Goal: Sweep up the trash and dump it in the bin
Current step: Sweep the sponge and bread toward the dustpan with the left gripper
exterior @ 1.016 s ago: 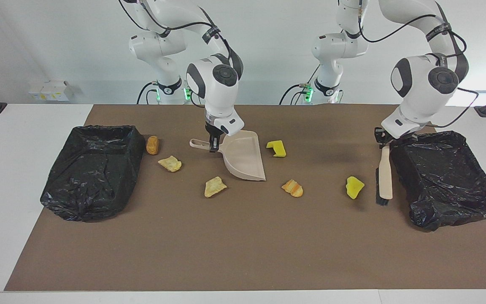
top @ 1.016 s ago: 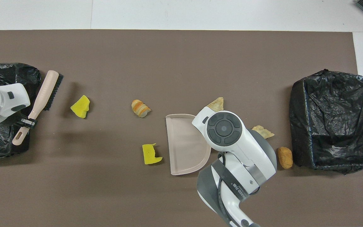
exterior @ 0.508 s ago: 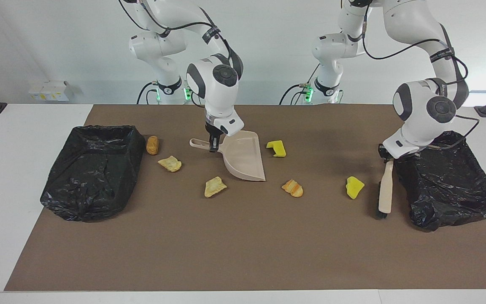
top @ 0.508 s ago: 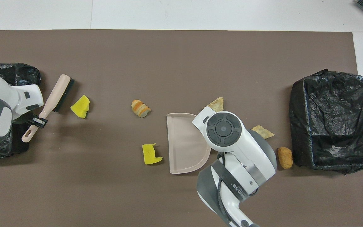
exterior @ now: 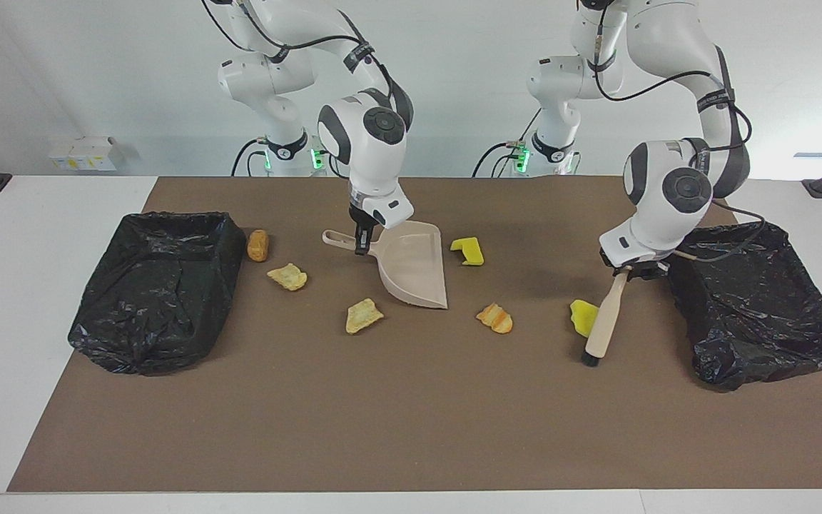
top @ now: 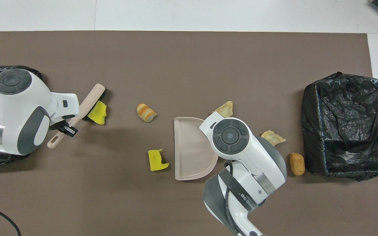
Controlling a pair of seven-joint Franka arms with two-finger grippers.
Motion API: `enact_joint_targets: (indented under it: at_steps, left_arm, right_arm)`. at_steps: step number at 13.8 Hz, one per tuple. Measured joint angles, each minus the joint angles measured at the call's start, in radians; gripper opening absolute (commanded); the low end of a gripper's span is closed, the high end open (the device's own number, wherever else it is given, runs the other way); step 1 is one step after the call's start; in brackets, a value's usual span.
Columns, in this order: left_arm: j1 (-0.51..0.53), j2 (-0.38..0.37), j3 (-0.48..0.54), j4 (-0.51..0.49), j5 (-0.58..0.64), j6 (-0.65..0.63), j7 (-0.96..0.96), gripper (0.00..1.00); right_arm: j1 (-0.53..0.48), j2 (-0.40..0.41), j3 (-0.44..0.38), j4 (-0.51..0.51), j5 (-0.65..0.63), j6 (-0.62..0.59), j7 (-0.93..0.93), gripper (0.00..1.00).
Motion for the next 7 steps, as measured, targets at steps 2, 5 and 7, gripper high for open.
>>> enact_joint_targets:
  at_steps: [2,5,7]
  left_arm:
    - [-0.047,-0.004,-0.001,0.0,-0.001,-0.017,0.0,0.0]
    - [-0.139,-0.017,-0.003,-0.015,-0.006,-0.033,-0.004,0.0]
    - [-0.178,-0.034,-0.004,-0.037,-0.022,-0.033,-0.005,0.0]
  right_arm:
    - [0.0,0.0,0.0,0.0,0.0,0.0,0.0,0.0]
    - [0.0,0.0,0.0,0.0,0.0,0.0,0.0,0.0]
    - [0.0,0.0,0.0,0.0,0.0,0.0,0.0,0.0]
